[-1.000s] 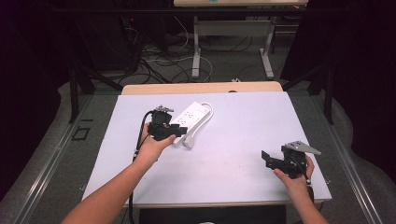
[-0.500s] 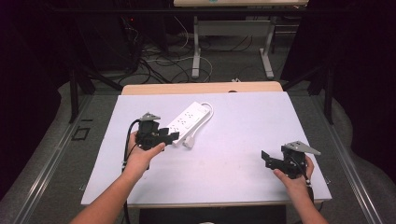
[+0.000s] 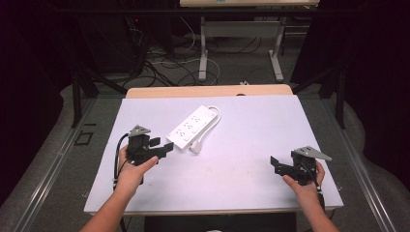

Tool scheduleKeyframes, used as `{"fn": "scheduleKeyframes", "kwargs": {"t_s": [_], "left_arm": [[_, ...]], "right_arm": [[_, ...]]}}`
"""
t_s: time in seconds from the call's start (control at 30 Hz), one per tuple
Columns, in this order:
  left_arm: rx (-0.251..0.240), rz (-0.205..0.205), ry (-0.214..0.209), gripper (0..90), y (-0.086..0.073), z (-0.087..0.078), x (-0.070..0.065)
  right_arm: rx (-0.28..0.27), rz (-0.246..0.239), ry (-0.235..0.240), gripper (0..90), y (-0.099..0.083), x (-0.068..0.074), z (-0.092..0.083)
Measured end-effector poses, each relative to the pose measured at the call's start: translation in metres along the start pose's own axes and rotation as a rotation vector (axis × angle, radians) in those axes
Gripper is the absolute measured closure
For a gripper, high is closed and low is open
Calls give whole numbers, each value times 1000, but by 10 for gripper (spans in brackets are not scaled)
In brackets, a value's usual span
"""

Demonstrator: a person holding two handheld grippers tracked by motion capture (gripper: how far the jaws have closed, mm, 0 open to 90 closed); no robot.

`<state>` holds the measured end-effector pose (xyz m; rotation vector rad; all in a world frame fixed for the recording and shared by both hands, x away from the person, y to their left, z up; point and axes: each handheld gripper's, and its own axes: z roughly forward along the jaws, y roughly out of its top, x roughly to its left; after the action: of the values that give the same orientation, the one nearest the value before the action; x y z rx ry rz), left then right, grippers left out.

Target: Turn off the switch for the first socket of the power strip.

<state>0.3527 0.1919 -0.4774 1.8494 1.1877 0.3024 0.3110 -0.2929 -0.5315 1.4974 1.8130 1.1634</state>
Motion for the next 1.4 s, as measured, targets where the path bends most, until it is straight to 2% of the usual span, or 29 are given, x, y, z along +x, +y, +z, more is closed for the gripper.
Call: {"fn": "scheduleKeyframes", "kwargs": {"t_s": [0.03,0.07,0.17,0.2,0.23,0.37,0.53,0.57,0.67,0.77,0.8,0.9,1.0,1.03,1.1,1.23,1.27,1.3,1.4], "left_arm": [[7,-4,-4,341,-2,-2,2],[-8,-15,1,331,-5,-2,3],[-27,-17,42,322,-14,-5,6],[-9,-9,42,313,-16,-7,8],[-26,-22,62,289,-20,-7,9],[-16,-39,88,278,-31,-9,14],[-15,-14,118,195,-41,-10,22],[-19,-21,112,171,-42,-10,22],[-21,-9,111,141,-45,-10,24],[-19,4,109,67,-48,-8,25],[-2,6,101,52,-49,-9,26],[-2,24,112,19,-52,-7,27],[5,13,114,4,-56,-6,29],[-12,6,125,4,-58,-4,30],[4,-7,121,3,-60,-4,32],[-1,-21,127,3,-65,0,36],[4,-36,126,3,-65,0,36],[5,-27,133,3,-66,1,38],[3,-35,133,3,-67,2,38]], "right_arm": [[-7,4,-7,144,0,0,0],[-5,2,-5,144,0,0,0],[-6,-4,-5,144,0,0,0],[-5,-5,-6,144,0,-1,0],[4,-7,-7,145,0,-1,0],[3,-10,-5,144,0,-1,0],[-2,-1,-11,144,-1,0,1],[-2,-1,-10,144,-1,0,1],[-2,-4,-10,144,-1,0,1],[11,-13,-4,144,0,-1,-1],[9,-12,-5,144,0,-1,0],[15,-2,-5,144,-1,0,0],[10,-4,-3,144,-1,0,0],[8,-9,-2,144,-1,0,0],[10,-8,1,144,-1,0,0],[7,-10,0,144,-1,0,0],[8,-10,0,144,-1,0,0],[0,-8,-4,144,-1,0,1],[13,-5,-2,144,-1,0,0]]}}
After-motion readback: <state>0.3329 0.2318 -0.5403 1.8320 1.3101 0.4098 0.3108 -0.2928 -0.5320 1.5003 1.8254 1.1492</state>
